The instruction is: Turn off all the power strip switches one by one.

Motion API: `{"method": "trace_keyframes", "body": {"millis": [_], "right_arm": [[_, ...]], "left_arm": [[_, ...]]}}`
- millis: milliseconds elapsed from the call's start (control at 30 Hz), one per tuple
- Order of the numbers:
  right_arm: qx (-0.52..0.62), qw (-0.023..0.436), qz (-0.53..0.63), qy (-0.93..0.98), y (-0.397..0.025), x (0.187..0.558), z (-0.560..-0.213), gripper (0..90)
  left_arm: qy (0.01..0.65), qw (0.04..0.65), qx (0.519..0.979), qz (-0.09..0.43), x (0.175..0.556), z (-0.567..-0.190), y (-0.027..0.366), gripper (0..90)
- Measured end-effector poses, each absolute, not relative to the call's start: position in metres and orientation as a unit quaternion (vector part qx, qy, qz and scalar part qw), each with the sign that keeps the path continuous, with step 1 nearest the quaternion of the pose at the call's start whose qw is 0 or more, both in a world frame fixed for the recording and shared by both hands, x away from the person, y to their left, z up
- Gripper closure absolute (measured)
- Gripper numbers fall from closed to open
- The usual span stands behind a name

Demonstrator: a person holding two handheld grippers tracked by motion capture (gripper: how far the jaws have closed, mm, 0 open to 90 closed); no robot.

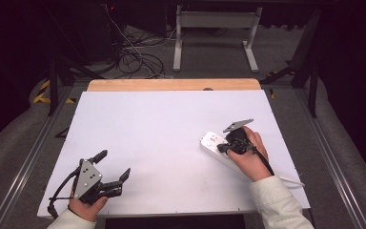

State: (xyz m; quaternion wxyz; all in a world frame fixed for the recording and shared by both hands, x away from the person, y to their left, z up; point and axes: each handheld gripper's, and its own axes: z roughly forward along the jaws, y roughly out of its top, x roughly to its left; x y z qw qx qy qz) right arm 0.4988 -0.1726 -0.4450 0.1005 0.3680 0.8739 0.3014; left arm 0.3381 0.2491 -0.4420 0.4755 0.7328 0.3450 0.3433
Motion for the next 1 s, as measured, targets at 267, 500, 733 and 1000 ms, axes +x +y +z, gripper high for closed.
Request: {"method": "trace_keyframes", "body": {"millis": [267,500,733,1000], "right_arm": [[0.366,0.107,0.294,0.876,-0.17,0.498,-0.444,90.0],[0.367,0.109,0.287,0.878,-0.169,0.498,-0.444,90.0],[0.37,0.131,0.271,0.879,-0.164,0.494,-0.444,90.0],[0.352,0.146,0.382,0.842,-0.175,0.485,-0.416,90.0]], "left_arm": [[0.345,0.476,0.732,0.344,0.338,-0.442,0.249,11.5],[0.345,0.476,0.733,0.343,0.338,-0.442,0.249,11.5],[0.342,0.477,0.732,0.345,0.337,-0.442,0.25,11.5],[0.345,0.476,0.732,0.344,0.339,-0.442,0.25,11.5]]}}
